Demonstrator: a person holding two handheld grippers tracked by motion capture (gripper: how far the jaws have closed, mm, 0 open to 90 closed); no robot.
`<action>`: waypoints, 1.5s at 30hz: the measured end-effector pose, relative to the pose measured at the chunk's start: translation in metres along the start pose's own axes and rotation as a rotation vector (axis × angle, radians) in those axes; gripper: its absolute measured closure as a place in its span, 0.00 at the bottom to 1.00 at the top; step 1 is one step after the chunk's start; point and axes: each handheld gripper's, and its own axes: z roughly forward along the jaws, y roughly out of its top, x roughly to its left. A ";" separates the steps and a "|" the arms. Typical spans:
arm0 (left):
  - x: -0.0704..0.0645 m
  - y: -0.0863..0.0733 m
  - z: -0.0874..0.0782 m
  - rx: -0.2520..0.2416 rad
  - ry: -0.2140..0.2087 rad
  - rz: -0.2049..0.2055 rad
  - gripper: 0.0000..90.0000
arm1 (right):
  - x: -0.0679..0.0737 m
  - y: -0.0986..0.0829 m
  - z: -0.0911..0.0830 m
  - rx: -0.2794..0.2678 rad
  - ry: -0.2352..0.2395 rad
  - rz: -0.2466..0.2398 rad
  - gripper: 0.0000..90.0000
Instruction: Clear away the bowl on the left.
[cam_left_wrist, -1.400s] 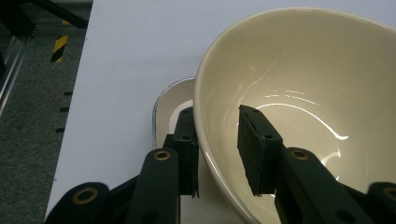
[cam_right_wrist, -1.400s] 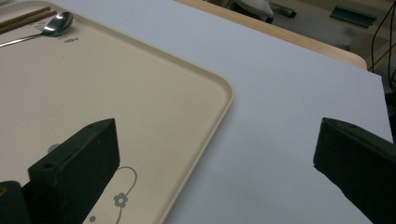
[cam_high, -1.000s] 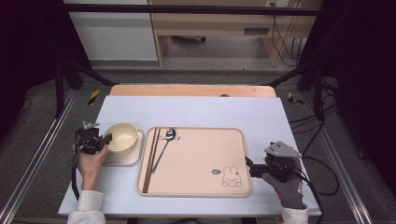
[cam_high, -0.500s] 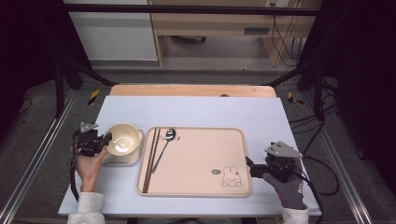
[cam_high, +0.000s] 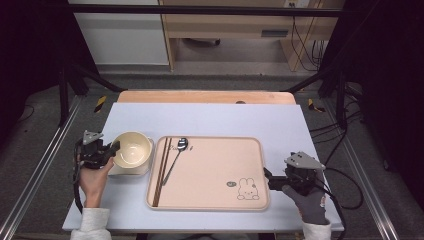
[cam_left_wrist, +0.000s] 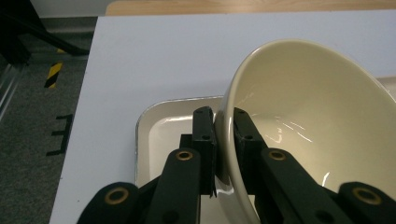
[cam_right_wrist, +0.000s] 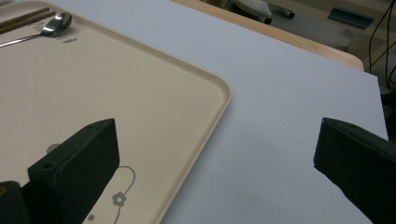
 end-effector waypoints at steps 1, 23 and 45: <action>-0.001 0.001 -0.003 -0.006 0.000 0.005 0.92 | 0.000 0.000 0.000 0.000 0.000 0.000 0.01; -0.046 0.020 -0.036 -0.118 -0.072 0.111 0.92 | 0.000 0.000 -0.001 0.000 0.000 0.002 0.01; -0.107 0.027 -0.020 -0.071 -0.168 0.255 0.92 | -0.001 0.001 -0.003 -0.005 -0.002 0.004 0.01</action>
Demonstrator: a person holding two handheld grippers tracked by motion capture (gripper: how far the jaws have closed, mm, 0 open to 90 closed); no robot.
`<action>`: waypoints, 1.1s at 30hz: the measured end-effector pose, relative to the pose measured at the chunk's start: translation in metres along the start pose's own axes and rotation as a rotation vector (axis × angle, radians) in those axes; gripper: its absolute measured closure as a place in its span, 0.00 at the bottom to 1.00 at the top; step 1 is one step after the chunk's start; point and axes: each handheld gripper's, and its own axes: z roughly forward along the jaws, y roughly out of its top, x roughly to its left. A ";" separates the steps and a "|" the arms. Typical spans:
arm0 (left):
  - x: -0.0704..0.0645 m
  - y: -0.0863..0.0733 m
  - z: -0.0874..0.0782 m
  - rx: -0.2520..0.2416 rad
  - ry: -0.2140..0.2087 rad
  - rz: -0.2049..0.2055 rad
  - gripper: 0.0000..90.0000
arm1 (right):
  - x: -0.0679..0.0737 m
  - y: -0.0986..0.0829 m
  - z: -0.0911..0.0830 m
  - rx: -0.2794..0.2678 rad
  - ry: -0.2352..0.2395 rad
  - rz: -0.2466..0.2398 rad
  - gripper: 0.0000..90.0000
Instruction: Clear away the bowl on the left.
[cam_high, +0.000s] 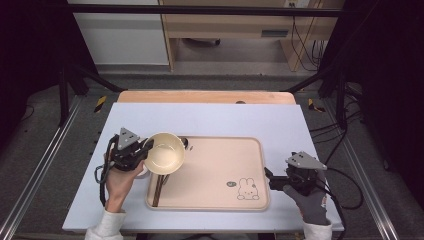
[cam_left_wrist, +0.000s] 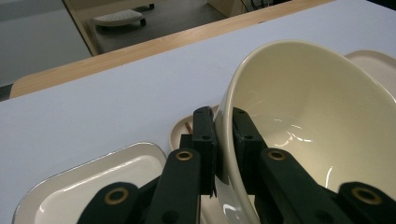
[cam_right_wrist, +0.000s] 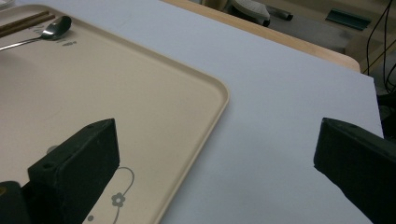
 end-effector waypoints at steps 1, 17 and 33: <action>-0.002 0.001 0.002 -0.001 0.003 0.002 0.92 | 0.000 0.000 0.000 -0.002 -0.001 -0.003 0.01; -0.030 0.021 0.053 0.045 -0.053 0.011 0.92 | -0.001 0.000 -0.001 -0.004 0.001 0.000 0.01; -0.050 0.032 0.110 0.112 -0.078 -0.008 0.92 | -0.001 0.000 -0.001 -0.006 0.006 0.004 0.01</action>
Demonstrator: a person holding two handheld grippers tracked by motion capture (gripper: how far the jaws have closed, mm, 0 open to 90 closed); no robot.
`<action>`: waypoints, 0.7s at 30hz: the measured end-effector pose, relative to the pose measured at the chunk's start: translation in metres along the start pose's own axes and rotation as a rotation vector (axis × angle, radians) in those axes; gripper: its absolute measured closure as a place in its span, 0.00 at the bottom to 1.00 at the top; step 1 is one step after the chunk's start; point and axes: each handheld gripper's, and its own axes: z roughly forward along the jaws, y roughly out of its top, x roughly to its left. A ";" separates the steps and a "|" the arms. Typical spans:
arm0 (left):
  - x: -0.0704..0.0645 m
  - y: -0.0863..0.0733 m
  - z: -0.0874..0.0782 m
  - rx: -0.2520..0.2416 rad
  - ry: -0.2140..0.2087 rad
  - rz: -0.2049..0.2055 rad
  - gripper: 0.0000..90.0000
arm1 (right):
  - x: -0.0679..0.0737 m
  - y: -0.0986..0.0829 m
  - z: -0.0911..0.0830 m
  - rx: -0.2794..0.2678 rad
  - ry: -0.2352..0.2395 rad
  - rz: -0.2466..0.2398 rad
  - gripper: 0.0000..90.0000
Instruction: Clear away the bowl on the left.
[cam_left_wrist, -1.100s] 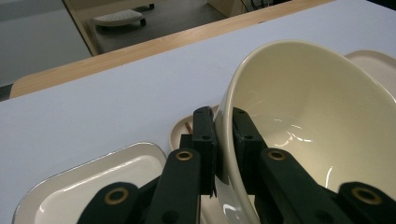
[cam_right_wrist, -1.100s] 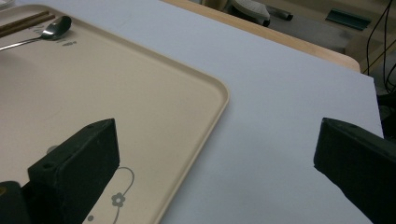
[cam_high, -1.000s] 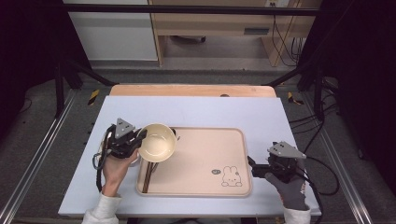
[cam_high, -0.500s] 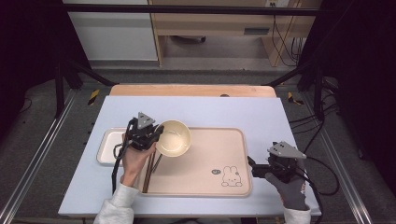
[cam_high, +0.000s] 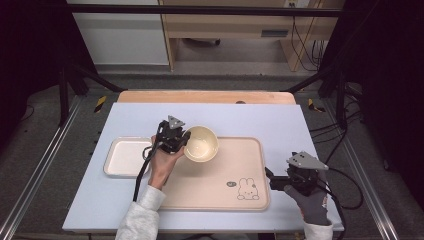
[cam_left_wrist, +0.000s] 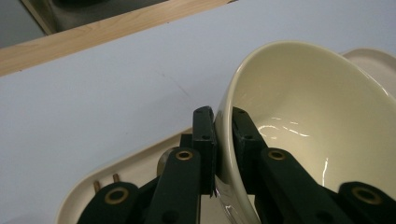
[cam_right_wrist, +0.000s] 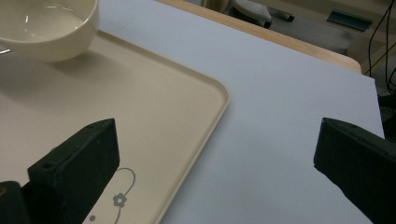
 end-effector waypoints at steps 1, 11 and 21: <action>0.000 0.000 0.003 0.008 -0.002 0.002 0.92 | 0.000 0.000 0.000 0.000 0.000 0.000 0.01; 0.002 -0.004 0.023 0.039 -0.013 -0.023 0.92 | 0.000 0.000 0.000 0.000 0.002 0.000 0.01; 0.012 -0.008 0.034 0.067 -0.021 -0.050 0.92 | 0.000 0.000 0.000 -0.001 0.002 0.000 0.01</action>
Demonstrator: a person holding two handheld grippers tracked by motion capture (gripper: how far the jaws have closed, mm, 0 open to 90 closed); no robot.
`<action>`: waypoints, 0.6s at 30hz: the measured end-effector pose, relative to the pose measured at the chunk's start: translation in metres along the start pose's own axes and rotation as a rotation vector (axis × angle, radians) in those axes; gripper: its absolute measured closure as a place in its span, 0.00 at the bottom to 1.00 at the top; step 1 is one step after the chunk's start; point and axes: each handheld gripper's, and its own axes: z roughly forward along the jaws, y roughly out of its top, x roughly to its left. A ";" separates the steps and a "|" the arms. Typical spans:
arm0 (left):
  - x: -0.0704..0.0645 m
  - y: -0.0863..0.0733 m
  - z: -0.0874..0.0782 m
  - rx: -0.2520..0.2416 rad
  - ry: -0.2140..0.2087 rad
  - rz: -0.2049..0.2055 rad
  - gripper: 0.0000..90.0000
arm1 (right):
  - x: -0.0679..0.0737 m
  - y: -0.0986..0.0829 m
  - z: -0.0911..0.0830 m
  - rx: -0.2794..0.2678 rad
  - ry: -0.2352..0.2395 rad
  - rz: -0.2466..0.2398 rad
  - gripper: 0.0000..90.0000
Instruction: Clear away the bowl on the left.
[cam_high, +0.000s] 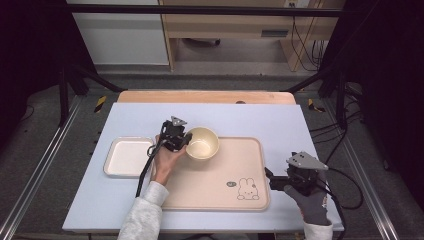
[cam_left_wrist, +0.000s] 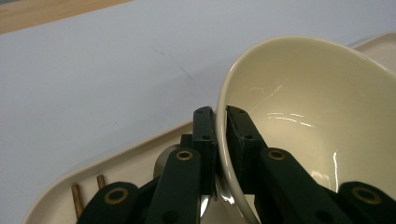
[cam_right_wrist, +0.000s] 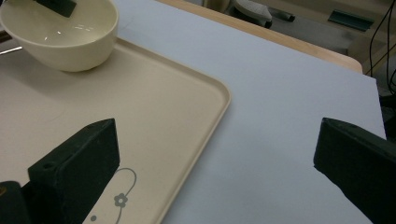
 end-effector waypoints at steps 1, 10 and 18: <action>0.001 0.000 0.001 0.008 0.005 0.002 0.91 | 0.000 0.000 0.000 0.001 -0.001 0.001 0.01; 0.004 -0.003 0.004 0.055 0.033 0.023 0.89 | 0.000 0.000 0.000 0.001 -0.002 -0.001 0.01; 0.003 -0.001 -0.011 0.000 0.030 0.031 0.75 | 0.000 0.000 -0.001 -0.001 -0.001 0.003 0.01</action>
